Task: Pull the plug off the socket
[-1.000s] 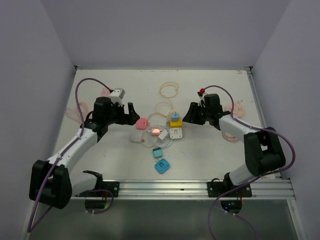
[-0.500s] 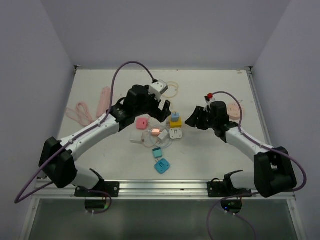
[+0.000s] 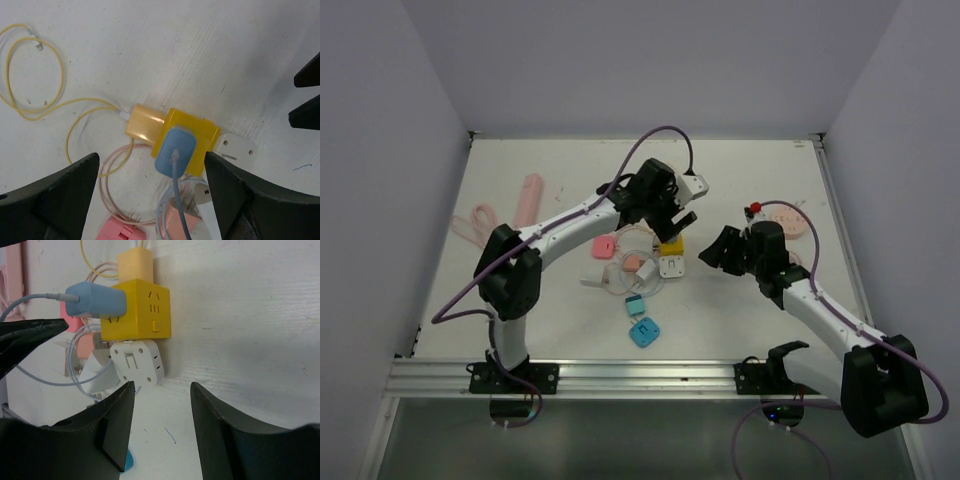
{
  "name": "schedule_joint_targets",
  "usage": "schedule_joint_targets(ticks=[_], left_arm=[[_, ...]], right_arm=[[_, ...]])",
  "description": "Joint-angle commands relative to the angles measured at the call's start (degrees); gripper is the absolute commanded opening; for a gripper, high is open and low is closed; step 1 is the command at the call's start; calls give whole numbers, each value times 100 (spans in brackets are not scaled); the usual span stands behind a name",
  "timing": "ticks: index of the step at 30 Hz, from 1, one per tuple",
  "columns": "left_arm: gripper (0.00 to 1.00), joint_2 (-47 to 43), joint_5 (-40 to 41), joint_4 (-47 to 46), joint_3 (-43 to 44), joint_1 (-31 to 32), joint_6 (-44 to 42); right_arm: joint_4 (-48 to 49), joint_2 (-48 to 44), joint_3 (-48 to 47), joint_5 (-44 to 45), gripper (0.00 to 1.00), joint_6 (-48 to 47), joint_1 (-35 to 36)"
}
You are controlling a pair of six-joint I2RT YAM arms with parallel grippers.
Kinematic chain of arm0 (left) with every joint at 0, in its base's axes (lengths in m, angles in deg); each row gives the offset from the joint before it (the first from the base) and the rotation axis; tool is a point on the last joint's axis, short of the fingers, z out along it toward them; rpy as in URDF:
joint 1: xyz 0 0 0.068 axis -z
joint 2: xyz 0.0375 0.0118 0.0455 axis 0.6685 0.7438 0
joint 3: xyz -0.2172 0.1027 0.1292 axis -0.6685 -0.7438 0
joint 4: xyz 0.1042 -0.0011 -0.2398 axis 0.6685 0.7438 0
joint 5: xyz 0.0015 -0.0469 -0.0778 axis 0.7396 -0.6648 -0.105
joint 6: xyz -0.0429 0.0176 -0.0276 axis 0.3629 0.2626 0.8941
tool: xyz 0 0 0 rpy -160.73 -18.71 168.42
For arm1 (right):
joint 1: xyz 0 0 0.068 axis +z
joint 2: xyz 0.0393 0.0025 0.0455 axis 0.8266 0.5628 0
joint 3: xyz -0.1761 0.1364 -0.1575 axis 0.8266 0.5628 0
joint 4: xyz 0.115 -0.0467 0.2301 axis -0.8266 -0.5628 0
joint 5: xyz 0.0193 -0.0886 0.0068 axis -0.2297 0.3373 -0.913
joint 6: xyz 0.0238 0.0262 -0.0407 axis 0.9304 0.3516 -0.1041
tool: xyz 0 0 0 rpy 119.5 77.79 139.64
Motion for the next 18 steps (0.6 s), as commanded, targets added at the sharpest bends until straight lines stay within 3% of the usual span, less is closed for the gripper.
schedule_joint_targets(ticks=[1, 14, 18], left_arm=[[89, 347, 190, 708, 564, 169, -568], [74, 1103, 560, 1193, 1136, 319, -885], [65, 1192, 595, 1237, 1198, 310, -867]], right_arm=[[-201, -258, 36, 224, 53, 109, -14], [-378, -416, 62, 277, 53, 91, -14], [-360, -425, 71, 286, 53, 74, -14]])
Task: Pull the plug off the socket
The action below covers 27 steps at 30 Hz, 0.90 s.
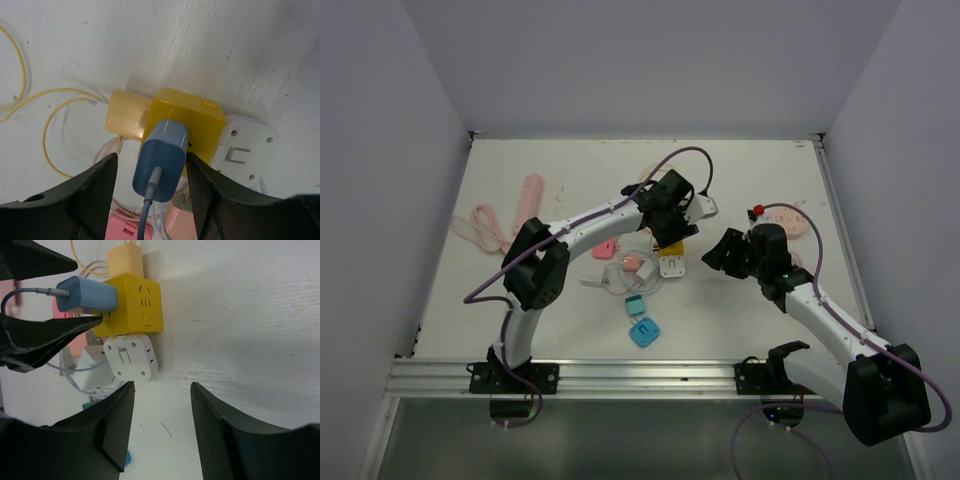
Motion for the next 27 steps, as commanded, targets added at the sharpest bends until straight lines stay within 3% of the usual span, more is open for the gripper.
schedule_joint_targets(ticks=[1, 5, 10, 13, 23, 27], left_arm=[[59, 88, 23, 98, 264, -1, -124], [48, 62, -153, 63, 282, 0, -115], [19, -8, -469, -7, 195, 0, -80], [3, -228, -540, -279, -148, 8, -10], [0, -1598, -689, -1861, -2001, -1, 578], [0, -2056, -742, -2571, -2556, 8, 825]], right_arm=[[27, -104, 14, 89, 53, 32, -14], [44, -112, 32, 54, 53, 6, -14], [141, -16, -21, -59, 54, -38, -14], [255, 177, -126, -243, 60, -56, -14], [922, 1179, -785, -1878, 84, 23, -181], [1249, 1469, -961, -2414, 86, 173, -181]])
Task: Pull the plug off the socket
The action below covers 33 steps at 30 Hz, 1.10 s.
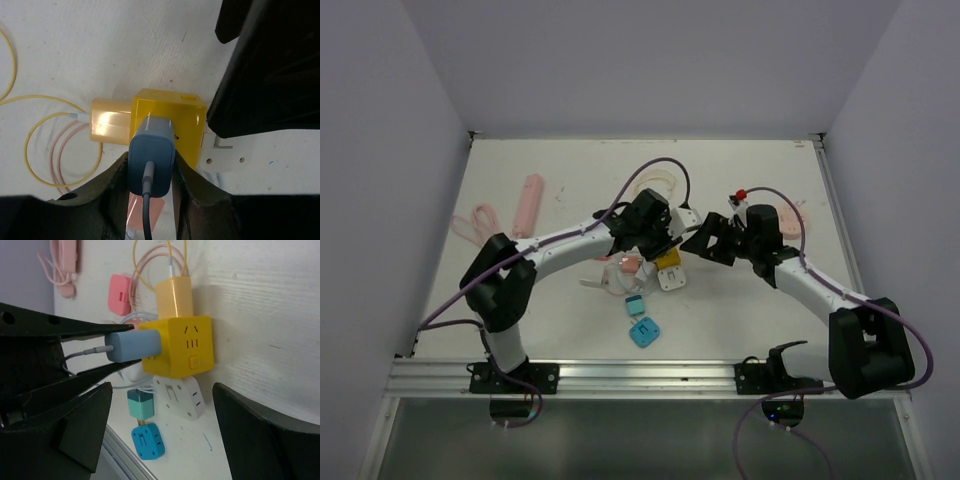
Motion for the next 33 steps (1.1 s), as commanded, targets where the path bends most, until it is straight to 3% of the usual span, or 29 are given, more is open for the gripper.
schedule_joint_targets(ticks=[1, 12, 33], left_arm=[[0, -666, -91, -1087, -427, 6, 368], [0, -1668, -46, -2343, -1246, -55, 896], [0, -2161, -451, -2714, -1694, -143, 1239]], right_arm=[[556, 208, -399, -878, 86, 122, -19], [661, 735, -523, -1494, 87, -27, -46], [1593, 1026, -576, -2233, 79, 535, -63]])
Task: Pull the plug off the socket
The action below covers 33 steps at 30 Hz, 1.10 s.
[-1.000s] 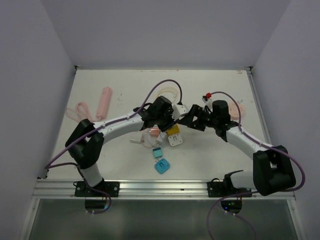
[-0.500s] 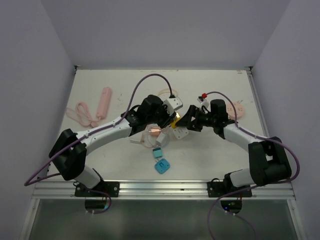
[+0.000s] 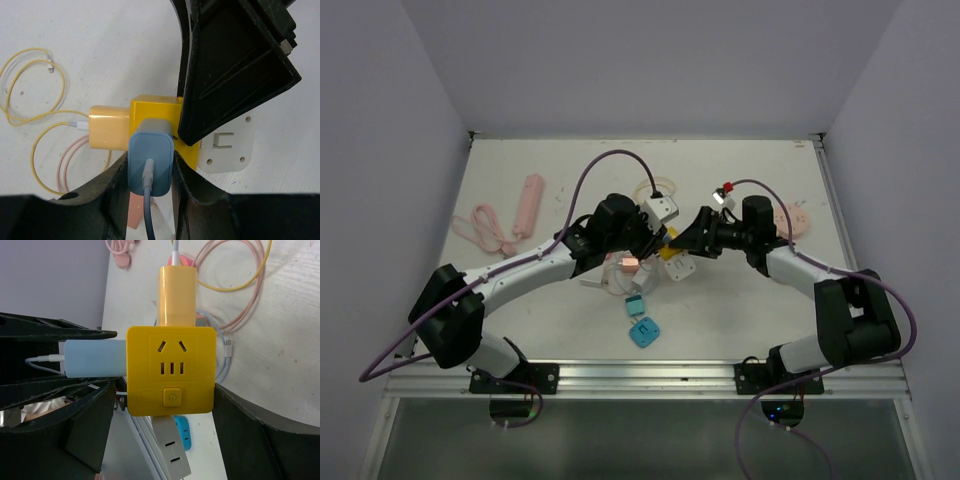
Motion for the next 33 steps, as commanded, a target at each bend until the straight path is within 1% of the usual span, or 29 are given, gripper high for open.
schedule_joint_targets(ticks=[1, 6, 9, 12, 13, 15, 16, 18, 19, 24, 26, 27, 33], left_arm=[[0, -308, -145, -839, 30, -32, 179], [0, -281, -154, -953, 56, -23, 223], [0, -255, -180, -1005, 56, -23, 258], [0, -237, -171, -1015, 56, -23, 284], [0, -246, -171, -1015, 48, -23, 293], [0, -255, -180, -1023, 48, -32, 319], [0, -272, -180, -1023, 39, -32, 345], [0, -281, -180, -1023, 48, -23, 372], [0, -307, -180, -1032, 48, -32, 381], [0, -421, -163, -1137, 65, -32, 442], [0, -465, -154, -1181, 74, -32, 434], [0, -492, -145, -1225, 83, -32, 608], [0, -790, 31, -1278, 144, -32, 662]], right_arm=[[413, 78, -254, -331, 79, 179, -17], [377, 78, -237, -419, 75, 170, -9], [395, 69, -237, -454, 70, 188, -9], [404, 60, -237, -437, 55, 179, -9], [404, 60, -237, -420, 46, 196, -9], [404, 43, -237, -411, 34, 188, -9], [395, 34, -228, -367, 21, 170, -9], [308, -19, -219, -279, 6, 92, -9], [255, -36, -219, -192, 0, 48, -9], [-448, -159, -246, 169, 0, -444, -9], [-903, -195, -254, 562, 0, -620, -9], [-1036, -195, -246, 687, 0, -751, -17], [-1556, -151, -114, 1337, 0, -893, -26]])
